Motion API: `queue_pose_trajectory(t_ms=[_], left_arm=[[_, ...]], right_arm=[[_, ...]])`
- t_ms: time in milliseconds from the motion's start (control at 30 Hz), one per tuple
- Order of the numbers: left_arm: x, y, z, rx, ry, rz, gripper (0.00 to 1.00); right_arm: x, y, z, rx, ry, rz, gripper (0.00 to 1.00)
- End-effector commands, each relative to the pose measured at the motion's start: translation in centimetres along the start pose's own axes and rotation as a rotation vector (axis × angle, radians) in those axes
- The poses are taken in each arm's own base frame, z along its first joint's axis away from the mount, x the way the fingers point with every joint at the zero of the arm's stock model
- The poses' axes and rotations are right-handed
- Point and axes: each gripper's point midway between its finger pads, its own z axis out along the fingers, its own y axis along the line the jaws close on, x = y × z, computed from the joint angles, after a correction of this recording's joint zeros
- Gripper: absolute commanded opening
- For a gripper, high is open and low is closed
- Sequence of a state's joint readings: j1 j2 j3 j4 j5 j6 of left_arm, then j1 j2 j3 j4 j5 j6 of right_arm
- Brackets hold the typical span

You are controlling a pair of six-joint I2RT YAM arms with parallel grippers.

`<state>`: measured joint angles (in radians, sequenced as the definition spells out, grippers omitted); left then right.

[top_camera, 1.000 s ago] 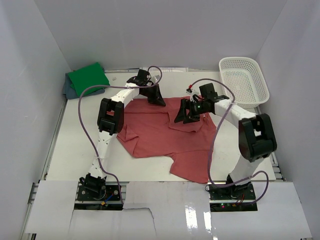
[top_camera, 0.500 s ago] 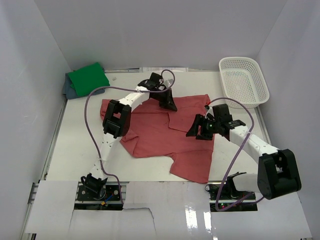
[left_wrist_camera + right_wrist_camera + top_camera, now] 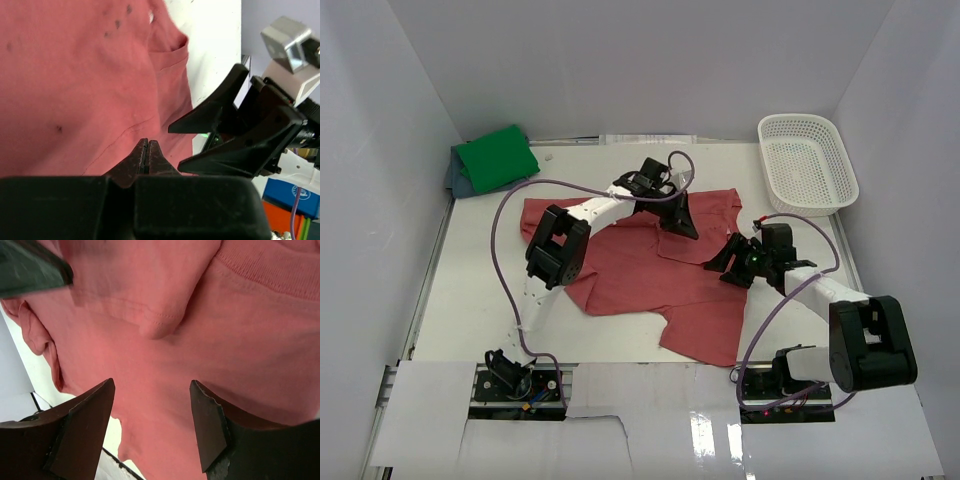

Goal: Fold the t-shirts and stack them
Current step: Fold the flattened tshirt in 1/3 of the way

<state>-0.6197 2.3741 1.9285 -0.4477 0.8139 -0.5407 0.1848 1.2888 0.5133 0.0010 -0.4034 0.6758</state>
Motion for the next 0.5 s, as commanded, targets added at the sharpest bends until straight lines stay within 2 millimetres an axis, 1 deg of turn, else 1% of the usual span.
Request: queue_pose_trajectory(t_ms=[0, 67, 200, 300, 467], left_arm=[[0.0, -2.8, -1.4, 0.050, -0.038, 0.043, 0.00], [0.5, -2.6, -1.3, 0.052, -0.034, 0.036, 0.00], [1.6, -1.2, -0.9, 0.039, -0.023, 0.017, 0.00], [2.0, -0.4, -0.6, 0.026, -0.022, 0.012, 0.00], [2.7, 0.7, -0.1, 0.012, -0.009, -0.005, 0.00]], right_arm=[[-1.8, 1.0, 0.7, -0.062, -0.054, -0.008, 0.68], [-2.1, 0.9, 1.1, -0.063, -0.054, -0.008, 0.68], [-2.8, 0.8, 1.7, -0.065, -0.060, -0.008, 0.67], [-3.0, 0.9, 2.0, -0.071, -0.061, -0.013, 0.67], [-3.8, 0.3, 2.2, -0.054, -0.089, -0.026, 0.67]])
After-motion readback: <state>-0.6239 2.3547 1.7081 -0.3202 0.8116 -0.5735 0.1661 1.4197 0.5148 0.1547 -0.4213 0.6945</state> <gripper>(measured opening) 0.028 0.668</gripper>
